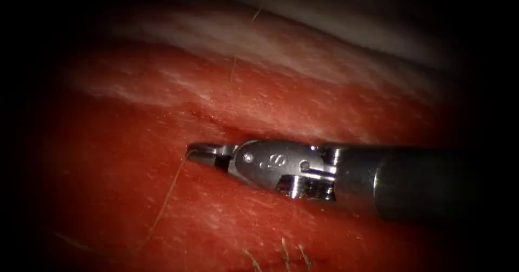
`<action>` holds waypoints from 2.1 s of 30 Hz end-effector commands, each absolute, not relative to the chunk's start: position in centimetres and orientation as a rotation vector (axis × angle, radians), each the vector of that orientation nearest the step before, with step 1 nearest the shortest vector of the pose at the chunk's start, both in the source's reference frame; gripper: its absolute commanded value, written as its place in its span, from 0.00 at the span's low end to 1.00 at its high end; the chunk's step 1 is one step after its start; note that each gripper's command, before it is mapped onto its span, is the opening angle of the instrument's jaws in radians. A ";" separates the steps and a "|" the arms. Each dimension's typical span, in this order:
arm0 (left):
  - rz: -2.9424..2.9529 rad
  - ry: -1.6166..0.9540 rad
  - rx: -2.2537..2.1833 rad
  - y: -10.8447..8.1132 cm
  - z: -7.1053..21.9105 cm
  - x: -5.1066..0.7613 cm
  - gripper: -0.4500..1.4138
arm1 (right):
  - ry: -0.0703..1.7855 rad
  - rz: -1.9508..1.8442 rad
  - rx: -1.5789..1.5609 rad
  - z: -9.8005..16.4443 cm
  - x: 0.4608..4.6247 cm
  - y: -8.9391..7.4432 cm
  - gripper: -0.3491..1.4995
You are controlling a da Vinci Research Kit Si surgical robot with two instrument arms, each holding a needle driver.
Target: Wound Closure
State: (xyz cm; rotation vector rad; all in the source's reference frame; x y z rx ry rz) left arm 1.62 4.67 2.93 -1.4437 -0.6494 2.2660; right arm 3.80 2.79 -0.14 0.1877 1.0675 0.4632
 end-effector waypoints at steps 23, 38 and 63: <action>2.270 -0.658 -1.443 4.6 3.0 1.53 0.05 | 1.085 0.487 0.351 -1.1 4.04 2.3 0.00; 2.306 -0.642 -1.420 4.5 3.3 1.17 0.05 | 0.962 0.501 0.150 -1.0 3.28 2.7 0.83; 2.282 -0.534 -1.366 4.5 4.0 0.84 0.05 | 1.140 1.227 0.194 0.4 3.24 3.7 0.63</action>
